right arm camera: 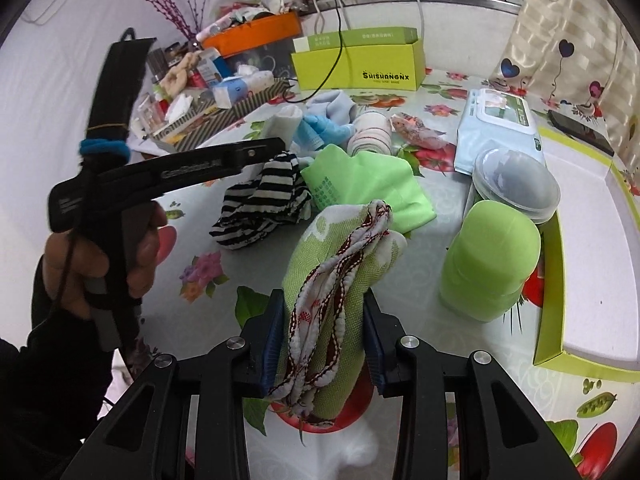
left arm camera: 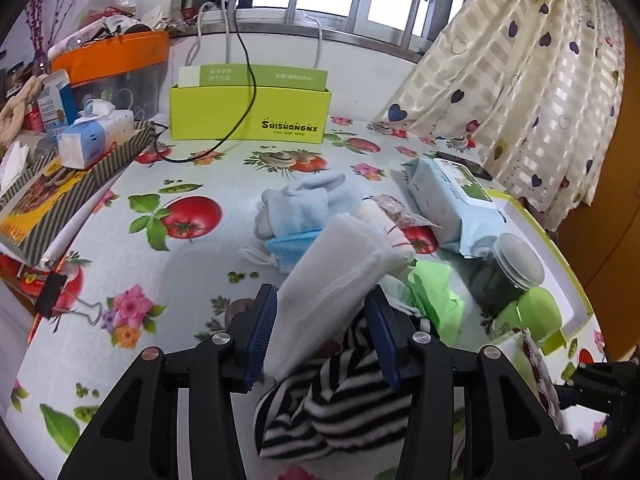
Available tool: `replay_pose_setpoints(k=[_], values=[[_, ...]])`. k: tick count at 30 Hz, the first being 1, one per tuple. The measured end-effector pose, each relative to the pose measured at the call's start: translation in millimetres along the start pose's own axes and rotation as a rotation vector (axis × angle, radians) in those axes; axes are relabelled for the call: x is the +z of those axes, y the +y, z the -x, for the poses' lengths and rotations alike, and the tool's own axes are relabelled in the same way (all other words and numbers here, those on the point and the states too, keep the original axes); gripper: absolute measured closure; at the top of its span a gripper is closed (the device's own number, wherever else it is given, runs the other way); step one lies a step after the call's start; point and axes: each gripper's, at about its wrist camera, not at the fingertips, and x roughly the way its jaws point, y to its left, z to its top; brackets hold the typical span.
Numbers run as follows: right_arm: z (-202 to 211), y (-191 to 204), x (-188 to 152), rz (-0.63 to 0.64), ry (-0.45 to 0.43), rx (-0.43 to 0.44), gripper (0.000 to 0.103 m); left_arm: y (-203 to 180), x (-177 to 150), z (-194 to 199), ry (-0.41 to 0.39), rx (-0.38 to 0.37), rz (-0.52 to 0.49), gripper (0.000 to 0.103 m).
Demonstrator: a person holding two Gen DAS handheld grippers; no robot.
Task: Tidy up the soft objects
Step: 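Close the left tool on the white folded cloth while the right tool lifts the green cloth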
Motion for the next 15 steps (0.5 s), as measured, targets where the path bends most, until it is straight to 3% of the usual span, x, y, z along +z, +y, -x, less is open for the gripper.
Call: replay_pose_setpoints(k=[6,12,15], values=[[0.3,2.4,-0.3,0.007,-0.007,0.011,0.068,5.3,1.9,-12.8,0.02,0.013,0.017,0.058],[4.7,3.6,-0.1,0.012,-0.028,0.013,0.068,16.0,-0.2,-2.0,-0.01,0.006,0.057,0.08],[7.7,4.2,-0.5,0.014,-0.037,0.013,0.068,19.2,-1.3,8.2,-0.027,0.02,0.068,0.083]])
